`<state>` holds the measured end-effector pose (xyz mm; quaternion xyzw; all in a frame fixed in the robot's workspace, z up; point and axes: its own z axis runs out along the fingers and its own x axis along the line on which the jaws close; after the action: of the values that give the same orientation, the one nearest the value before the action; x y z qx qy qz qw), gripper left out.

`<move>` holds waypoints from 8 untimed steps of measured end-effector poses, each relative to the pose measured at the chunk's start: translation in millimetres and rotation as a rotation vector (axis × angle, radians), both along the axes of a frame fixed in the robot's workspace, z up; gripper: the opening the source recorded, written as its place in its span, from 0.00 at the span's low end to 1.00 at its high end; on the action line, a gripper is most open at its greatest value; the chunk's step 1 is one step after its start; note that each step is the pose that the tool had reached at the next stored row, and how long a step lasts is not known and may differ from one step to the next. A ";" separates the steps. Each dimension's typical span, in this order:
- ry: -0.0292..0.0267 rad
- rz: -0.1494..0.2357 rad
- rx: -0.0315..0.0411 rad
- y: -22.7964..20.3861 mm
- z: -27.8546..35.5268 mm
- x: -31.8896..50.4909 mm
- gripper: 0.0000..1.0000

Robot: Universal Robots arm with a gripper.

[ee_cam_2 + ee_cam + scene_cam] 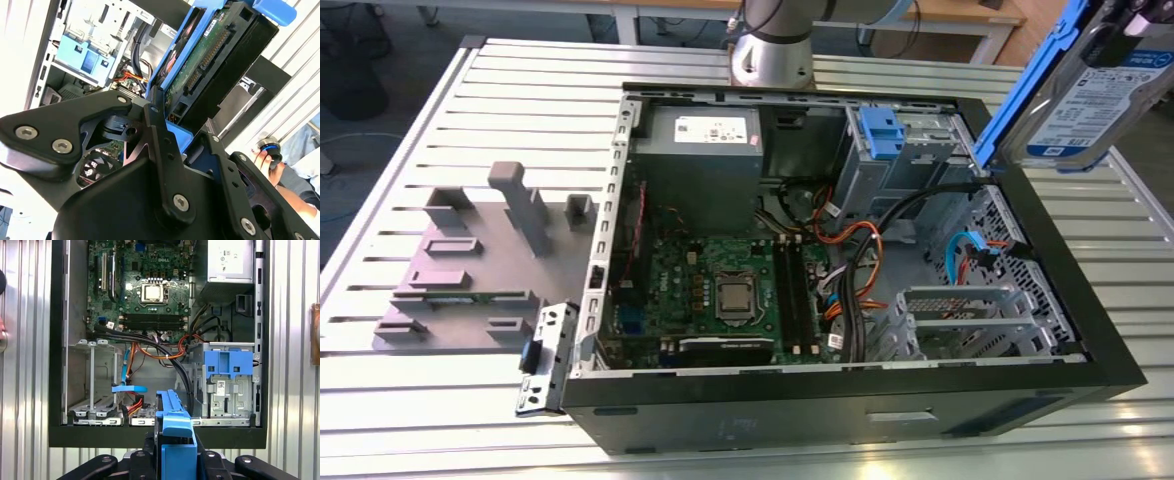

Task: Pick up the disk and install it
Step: 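Pick up the disk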

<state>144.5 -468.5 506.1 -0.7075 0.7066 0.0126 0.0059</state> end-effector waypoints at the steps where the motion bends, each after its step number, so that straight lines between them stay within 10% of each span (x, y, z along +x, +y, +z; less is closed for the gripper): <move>1: 0.0000 0.000 0.0000 -0.1 0.0 0.0 0.37; 8: 0.0000 0.000 -0.0001 -0.9 0.0 0.0 0.37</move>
<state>144.5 -469.4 506.1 -0.7075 0.7066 0.0126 0.0059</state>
